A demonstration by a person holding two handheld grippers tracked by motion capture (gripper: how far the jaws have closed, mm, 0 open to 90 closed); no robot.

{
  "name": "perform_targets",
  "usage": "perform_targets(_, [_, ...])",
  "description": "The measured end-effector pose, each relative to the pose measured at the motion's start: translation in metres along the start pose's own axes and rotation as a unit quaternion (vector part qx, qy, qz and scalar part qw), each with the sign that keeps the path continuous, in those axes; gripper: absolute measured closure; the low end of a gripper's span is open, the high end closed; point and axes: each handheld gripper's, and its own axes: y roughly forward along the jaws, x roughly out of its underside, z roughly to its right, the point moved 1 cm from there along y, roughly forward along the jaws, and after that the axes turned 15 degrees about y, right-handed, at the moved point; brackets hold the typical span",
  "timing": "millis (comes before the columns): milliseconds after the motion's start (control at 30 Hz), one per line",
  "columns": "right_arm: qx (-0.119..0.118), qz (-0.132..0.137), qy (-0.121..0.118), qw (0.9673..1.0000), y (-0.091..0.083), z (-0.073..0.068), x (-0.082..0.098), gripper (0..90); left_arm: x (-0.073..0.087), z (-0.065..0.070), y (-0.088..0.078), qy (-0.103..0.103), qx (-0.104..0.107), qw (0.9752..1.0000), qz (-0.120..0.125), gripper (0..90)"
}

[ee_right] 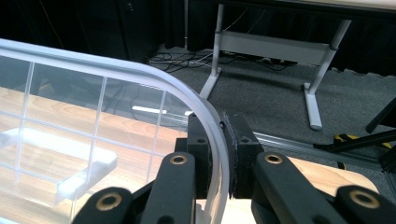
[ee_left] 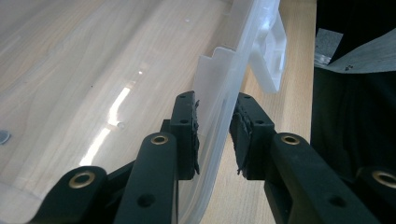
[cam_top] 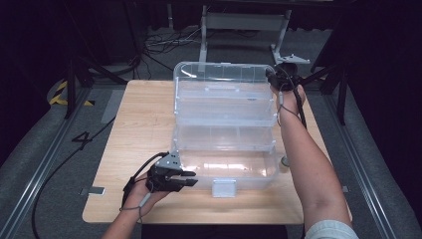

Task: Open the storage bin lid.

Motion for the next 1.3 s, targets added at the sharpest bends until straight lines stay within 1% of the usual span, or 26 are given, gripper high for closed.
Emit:
perform_targets(133, [0.000,-0.002,-0.006,1.0000,0.004,0.001,0.001,82.4,0.000,0.000,0.000,0.001,-0.001,1.0000,0.000,72.2])
perform_targets(200, [0.002,-0.004,-0.015,0.9999,0.006,0.001,0.002,82.5,0.000,0.000,0.000,0.001,-0.002,1.0000,0.000,72.1])
perform_targets(267, [0.002,-0.005,-0.018,0.9998,0.008,0.002,0.002,82.5,0.000,0.000,0.000,0.002,-0.002,1.0000,0.000,72.2])
perform_targets(367, [-0.003,-0.006,-0.010,0.9999,0.011,0.003,0.004,82.3,0.000,0.000,0.000,0.002,-0.002,1.0000,0.001,72.2])
perform_targets(533, [-0.009,-0.011,-0.015,0.9998,0.018,0.007,0.007,82.2,0.000,0.000,0.000,0.001,-0.002,1.0000,0.002,72.1])
perform_targets(600, [-0.012,-0.013,-0.012,0.9998,0.020,0.008,0.008,82.2,0.000,0.000,0.000,0.002,-0.002,1.0000,0.002,72.2])
perform_targets(800, [-0.016,-0.017,-0.019,0.9996,0.026,0.011,0.011,82.1,0.000,0.000,0.000,0.002,-0.002,1.0000,0.002,72.2])
perform_targets(1000, [-0.024,-0.021,-0.016,0.9994,0.032,0.014,0.014,82.0,0.000,0.000,0.000,0.001,-0.003,1.0000,0.003,72.2])
perform_targets(1300, [-0.041,-0.021,-0.017,0.9988,0.039,0.021,0.020,81.6,0.000,0.001,0.000,0.002,-0.003,1.0000,0.002,72.1])
